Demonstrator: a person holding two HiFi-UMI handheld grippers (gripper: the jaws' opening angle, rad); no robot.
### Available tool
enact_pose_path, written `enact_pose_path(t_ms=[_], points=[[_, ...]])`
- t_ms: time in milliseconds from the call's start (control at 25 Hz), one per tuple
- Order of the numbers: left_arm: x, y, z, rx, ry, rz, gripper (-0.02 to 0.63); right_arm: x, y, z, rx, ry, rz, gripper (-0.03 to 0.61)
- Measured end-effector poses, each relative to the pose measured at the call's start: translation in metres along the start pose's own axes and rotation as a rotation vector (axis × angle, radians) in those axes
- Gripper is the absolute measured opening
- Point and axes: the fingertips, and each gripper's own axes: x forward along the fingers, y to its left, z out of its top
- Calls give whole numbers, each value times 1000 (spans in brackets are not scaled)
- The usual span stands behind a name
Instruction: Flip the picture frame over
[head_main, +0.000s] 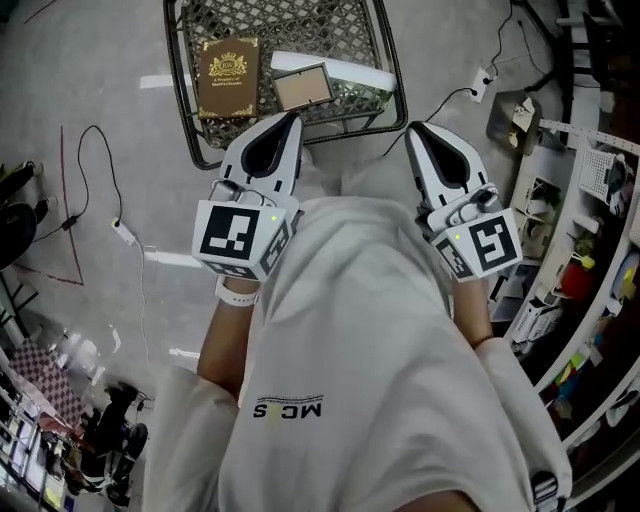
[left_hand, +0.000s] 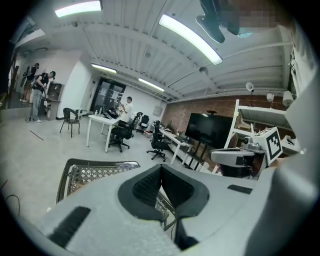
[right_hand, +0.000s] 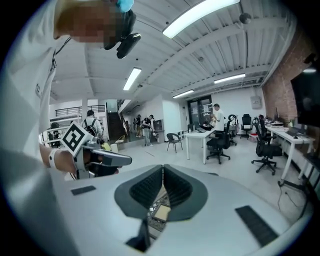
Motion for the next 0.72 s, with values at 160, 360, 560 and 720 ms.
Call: enact_pose_path(t_ms=[160,360,560,720], points=[[-2,12,6,-25,-20,29,21,19,6,-3,4,32,48,23],[-1,31,-3,-55,-18,70,21,48,6,-10,-9,42,94,23],[4,37,2,-70,-11,83,20,63,6,-17,-11,55,118,23],[10,34,4,-60,-5,68,20,71,5,-29,3,74,125,23]])
